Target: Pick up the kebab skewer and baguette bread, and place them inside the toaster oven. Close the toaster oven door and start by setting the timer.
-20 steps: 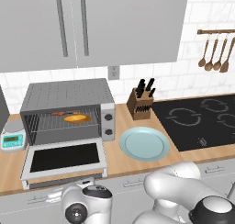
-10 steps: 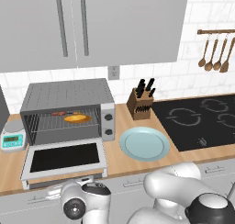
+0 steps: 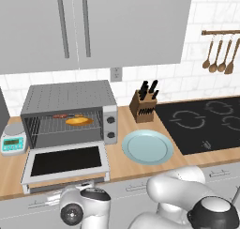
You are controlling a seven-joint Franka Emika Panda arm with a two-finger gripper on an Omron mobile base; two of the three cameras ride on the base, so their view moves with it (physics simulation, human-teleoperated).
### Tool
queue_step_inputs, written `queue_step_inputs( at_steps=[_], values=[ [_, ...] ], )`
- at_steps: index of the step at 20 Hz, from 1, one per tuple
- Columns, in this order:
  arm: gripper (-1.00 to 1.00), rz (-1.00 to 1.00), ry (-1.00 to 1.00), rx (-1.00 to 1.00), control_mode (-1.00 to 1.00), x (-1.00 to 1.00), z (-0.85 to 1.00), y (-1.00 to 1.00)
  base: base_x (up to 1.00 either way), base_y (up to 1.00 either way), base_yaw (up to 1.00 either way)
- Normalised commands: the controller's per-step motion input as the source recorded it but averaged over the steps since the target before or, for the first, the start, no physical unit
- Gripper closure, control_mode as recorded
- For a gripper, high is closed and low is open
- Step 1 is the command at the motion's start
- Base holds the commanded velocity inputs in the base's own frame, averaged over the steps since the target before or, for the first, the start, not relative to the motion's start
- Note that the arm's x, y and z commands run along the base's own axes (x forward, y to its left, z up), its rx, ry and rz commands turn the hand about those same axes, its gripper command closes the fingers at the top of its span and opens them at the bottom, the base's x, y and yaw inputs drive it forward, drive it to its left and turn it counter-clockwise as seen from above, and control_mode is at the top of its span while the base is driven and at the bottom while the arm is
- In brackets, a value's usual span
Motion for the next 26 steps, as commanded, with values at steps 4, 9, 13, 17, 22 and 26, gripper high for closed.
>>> queue_step_inputs(
  at_steps=[4, 9, 13, 17, 22, 26],
  values=[
    [-1.00, 0.00, -0.06, 0.00, -1.00, -0.41, -0.11, 0.05, 0.00, 0.00, 0.00],
    [-1.00, 0.00, -0.01, 0.01, -1.00, -0.06, 0.00, 0.05, 0.00, 0.00, 0.00],
    [-1.00, 0.00, 0.00, 0.05, -1.00, 0.10, 0.00, 0.00, 0.00, 0.00, 0.00],
    [-1.00, 0.00, 0.00, 0.05, -1.00, 0.11, 0.00, 0.00, 0.00, 0.00, 0.00],
    [-1.00, 0.00, 0.00, 0.02, -1.00, 0.09, 0.00, 0.01, 0.00, 0.00, 0.00],
    [-1.00, 0.00, 0.00, 0.00, -1.00, 0.05, -0.07, 0.01, 0.00, 0.00, 0.00]
  ],
)
